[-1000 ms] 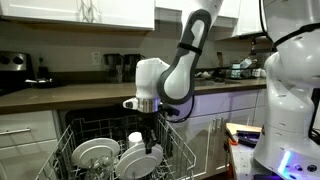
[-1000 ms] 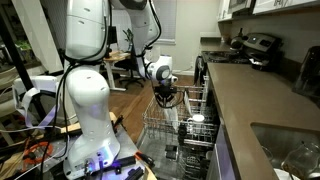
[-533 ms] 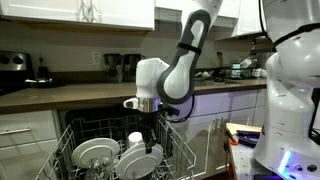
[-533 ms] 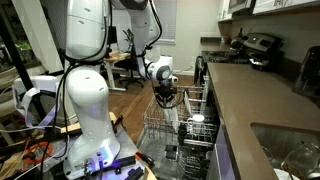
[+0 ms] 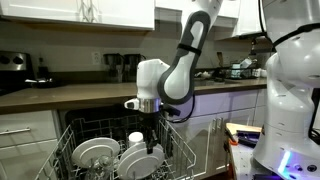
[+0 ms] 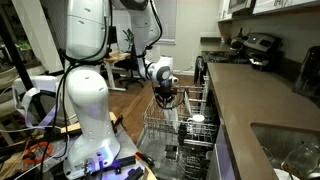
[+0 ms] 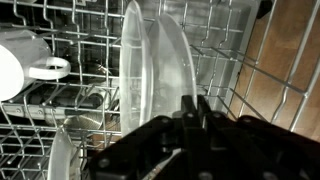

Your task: Place the white plate in the dishwasher

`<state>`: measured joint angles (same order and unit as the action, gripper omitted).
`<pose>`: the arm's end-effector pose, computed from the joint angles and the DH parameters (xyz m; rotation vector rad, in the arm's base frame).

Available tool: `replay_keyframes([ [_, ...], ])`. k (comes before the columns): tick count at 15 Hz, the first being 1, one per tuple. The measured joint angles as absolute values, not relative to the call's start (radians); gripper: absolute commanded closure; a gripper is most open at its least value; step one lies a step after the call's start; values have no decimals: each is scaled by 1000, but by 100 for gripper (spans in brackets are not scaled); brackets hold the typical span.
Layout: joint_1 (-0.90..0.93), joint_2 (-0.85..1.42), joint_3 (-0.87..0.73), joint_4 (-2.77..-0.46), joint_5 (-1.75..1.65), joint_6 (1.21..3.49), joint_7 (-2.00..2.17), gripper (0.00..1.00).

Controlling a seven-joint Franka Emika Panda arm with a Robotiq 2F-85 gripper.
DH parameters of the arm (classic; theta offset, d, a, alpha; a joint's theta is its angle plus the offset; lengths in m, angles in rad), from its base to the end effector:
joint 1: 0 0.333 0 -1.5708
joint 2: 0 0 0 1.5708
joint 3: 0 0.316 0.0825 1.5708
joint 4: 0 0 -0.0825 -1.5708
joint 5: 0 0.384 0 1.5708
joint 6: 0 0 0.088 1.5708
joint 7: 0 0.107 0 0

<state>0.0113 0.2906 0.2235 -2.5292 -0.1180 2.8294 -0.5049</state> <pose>0.4438 0.1186 0.1715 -2.8458 -1.2743 -0.0365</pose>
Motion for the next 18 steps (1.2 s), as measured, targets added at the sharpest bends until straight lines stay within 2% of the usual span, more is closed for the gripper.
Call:
replay_keyframes([
  [2, 6, 297, 223, -2529, -118, 2829, -505, 88],
  [3, 3, 298, 223, -2529, -118, 2829, -505, 79],
  [4, 1, 298, 223, -2529, -118, 2829, -505, 78],
  [6, -1, 298, 223, -2529, -118, 2829, -505, 67],
  [9, -2, 298, 222, -2529, -118, 2830, -505, 58],
  [10, -2, 298, 222, -2529, -118, 2830, -505, 50],
  [12, -2, 295, 222, -2530, -118, 2829, -505, 49],
  [13, -2, 292, 222, -2531, -118, 2829, -505, 45],
  [14, -2, 288, 222, -2533, -118, 2829, -504, 35],
  [16, -2, 275, 223, -2541, -118, 2827, -504, 23],
  [18, -1, 252, 224, -2557, -118, 2824, -502, 17],
])
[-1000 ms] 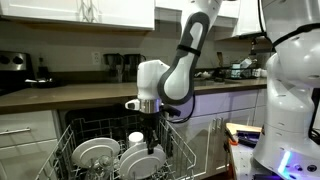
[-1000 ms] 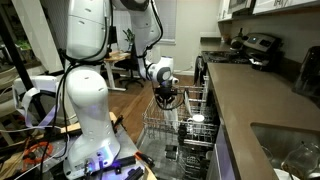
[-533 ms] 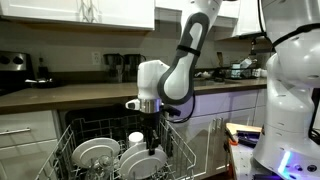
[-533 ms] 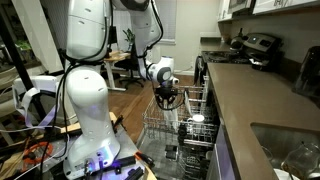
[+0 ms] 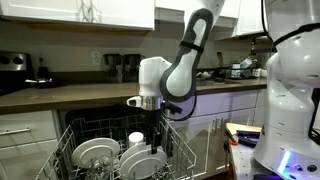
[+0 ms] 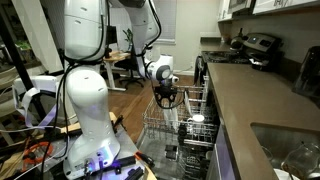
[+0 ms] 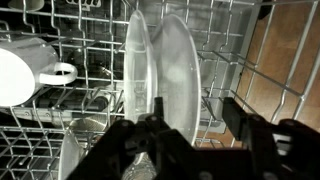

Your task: Place the white plate in the dishwasher

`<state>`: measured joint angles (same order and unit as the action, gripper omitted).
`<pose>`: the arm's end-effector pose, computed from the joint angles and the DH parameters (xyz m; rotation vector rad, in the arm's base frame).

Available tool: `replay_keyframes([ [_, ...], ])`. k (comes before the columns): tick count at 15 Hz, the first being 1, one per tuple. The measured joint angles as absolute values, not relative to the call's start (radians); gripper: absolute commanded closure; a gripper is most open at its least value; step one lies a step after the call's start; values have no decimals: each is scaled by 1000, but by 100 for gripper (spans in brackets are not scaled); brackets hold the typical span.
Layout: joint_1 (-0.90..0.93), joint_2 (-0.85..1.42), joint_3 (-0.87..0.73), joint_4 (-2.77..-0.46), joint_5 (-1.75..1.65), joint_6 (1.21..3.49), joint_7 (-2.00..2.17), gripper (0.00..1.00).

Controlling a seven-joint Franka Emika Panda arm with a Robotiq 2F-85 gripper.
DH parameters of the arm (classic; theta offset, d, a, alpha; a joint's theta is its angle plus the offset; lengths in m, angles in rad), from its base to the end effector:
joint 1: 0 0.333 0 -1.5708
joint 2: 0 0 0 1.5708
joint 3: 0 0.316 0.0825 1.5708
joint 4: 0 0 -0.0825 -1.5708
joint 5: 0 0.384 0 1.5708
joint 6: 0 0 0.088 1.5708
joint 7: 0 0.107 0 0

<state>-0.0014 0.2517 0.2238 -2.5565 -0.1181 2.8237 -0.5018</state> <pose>0.4389 0.1108 0.1802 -2.8633 -1.2590 -0.0419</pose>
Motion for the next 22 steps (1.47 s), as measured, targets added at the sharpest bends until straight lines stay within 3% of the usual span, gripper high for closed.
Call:
replay_keyframes([
  [2, -1, 221, 226, -2577, -116, 2821, -500, 13],
  [4, 3, 182, 229, -2602, -108, 2816, -500, 18],
  [6, 10, 133, 229, -2628, -108, 2802, -491, 5],
  [8, 26, 76, 227, -2651, -108, 2776, -470, 0],
  [17, 161, -217, 219, -2726, -128, 2618, -328, 0],
  [22, 167, -203, 203, -2726, -128, 2618, -328, 0],
])
